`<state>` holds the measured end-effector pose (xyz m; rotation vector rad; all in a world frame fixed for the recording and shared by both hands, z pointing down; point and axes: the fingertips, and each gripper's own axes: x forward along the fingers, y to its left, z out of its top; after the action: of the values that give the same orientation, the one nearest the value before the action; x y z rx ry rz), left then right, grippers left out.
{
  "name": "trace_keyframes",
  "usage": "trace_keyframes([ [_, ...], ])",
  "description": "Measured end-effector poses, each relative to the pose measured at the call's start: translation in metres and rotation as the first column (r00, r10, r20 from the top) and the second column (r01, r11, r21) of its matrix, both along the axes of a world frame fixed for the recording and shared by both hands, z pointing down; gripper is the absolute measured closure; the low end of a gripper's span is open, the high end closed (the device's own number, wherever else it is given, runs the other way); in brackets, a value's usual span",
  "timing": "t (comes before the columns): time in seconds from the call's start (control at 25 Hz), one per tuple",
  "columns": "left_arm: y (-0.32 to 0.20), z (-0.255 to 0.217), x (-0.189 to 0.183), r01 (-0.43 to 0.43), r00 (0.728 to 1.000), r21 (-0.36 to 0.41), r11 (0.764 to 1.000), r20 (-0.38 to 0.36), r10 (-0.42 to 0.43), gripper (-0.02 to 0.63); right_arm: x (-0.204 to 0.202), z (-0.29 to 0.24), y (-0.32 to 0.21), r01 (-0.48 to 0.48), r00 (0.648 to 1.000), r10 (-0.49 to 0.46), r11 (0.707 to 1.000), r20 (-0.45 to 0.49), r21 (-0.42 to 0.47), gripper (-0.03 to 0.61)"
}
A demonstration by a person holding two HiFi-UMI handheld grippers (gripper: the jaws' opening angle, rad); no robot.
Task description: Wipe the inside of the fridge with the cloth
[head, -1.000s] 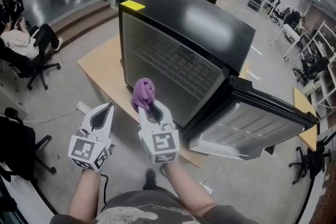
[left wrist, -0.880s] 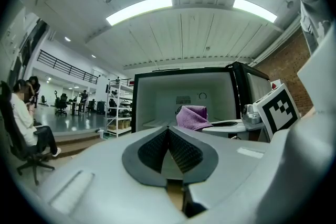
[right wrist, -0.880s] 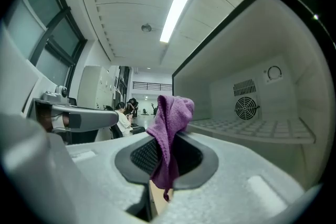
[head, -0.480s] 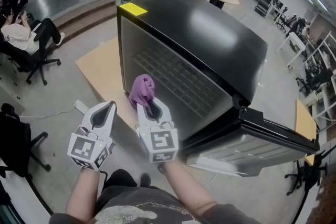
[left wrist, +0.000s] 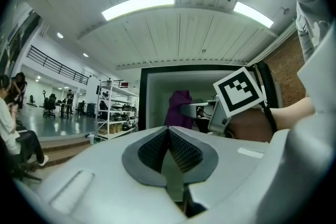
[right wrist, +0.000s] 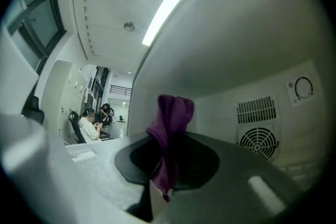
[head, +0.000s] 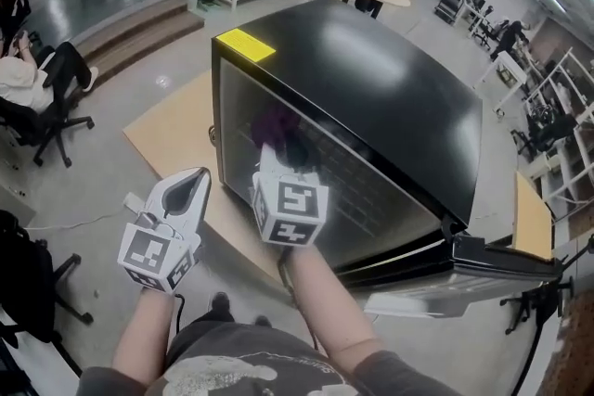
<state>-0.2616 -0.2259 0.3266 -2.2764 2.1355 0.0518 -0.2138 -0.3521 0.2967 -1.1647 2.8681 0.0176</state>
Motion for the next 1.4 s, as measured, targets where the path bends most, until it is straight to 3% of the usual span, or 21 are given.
trace_keyframes([
  [0.28,-0.026,-0.012,-0.025,-0.061,0.998,0.013,0.998,0.001,0.061,0.596,-0.025,-0.003,-0.056,-0.1,0.993,0.099,0.995,-0.06,-0.008,0.54],
  [0.52,-0.046,-0.016,-0.036,-0.091,0.996,0.015,0.996,-0.006,0.091,0.597,-0.048,-0.008,-0.049,-0.006,0.998,0.007,1.0,-0.058,0.017,0.539],
  [0.92,-0.064,-0.019,-0.025,-0.135,0.991,0.04,0.99,0.008,0.135,0.597,-0.053,-0.007,0.008,0.146,0.989,-0.146,0.989,-0.006,-0.009,0.538],
  [1.12,-0.07,-0.013,-0.017,-0.16,0.987,0.02,0.987,-0.003,0.16,0.597,-0.034,0.013,-0.011,0.04,0.997,-0.046,0.995,-0.064,-0.091,0.538],
  [1.4,-0.074,-0.009,0.008,-0.21,0.978,0.009,0.978,-0.01,0.21,0.596,0.02,0.019,-0.018,-0.121,0.986,0.108,0.988,-0.123,-0.1,0.538],
])
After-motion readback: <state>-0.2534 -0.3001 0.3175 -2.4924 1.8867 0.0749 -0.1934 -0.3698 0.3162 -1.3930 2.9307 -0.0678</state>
